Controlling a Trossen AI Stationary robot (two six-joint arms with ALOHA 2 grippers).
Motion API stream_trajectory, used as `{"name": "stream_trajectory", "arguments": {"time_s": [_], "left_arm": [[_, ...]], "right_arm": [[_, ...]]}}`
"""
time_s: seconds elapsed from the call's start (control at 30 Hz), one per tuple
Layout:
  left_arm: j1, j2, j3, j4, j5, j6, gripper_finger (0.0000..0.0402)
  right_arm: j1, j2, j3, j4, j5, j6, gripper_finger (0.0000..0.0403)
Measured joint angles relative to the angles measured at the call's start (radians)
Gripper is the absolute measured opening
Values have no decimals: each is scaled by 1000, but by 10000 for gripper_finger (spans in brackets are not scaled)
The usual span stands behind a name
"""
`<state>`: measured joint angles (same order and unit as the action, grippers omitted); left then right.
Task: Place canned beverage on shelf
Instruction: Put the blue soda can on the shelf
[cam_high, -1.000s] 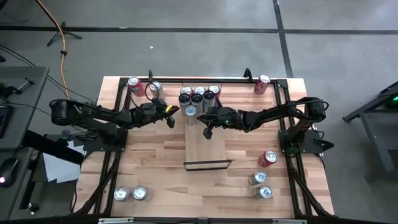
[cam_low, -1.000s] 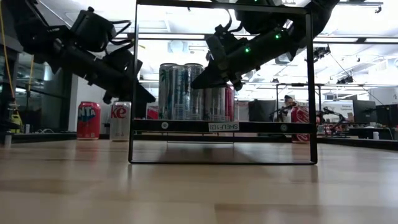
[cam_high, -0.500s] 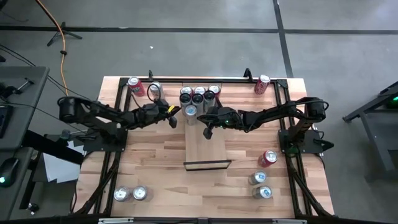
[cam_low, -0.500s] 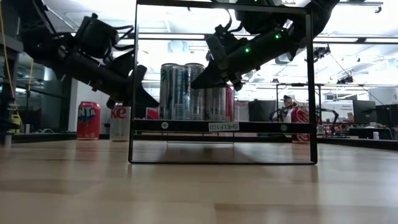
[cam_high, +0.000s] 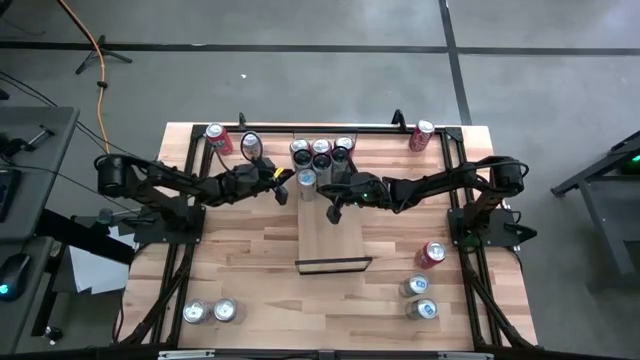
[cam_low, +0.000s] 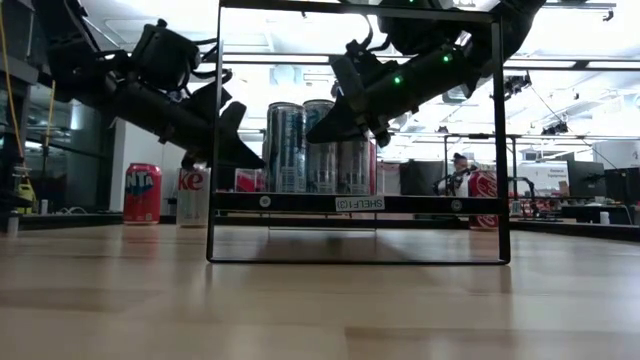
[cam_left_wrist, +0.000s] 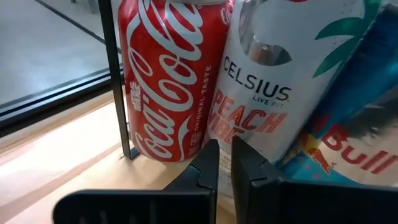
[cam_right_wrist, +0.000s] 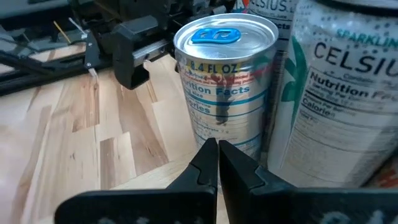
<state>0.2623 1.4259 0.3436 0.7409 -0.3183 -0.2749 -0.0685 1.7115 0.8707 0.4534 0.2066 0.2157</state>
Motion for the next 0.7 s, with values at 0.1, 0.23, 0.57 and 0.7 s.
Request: {"name": "stream_trajectory", "arguments": {"time_s": [0.1,0.23,0.57,0.7], "left_arm": [[-1,-42,1,-42,36,21,0],[-2,-147,0,-156,52,26,0],[-1,-491,0,-383,40,103,0],[-1,-575,0,-384,40,103,0]], "right_arm": [[13,0,0,0,10,22,0],[63,0,0,-15,71,54,0],[140,42,-1,-45,307,191,0],[133,90,38,-23,328,219,0]]}}
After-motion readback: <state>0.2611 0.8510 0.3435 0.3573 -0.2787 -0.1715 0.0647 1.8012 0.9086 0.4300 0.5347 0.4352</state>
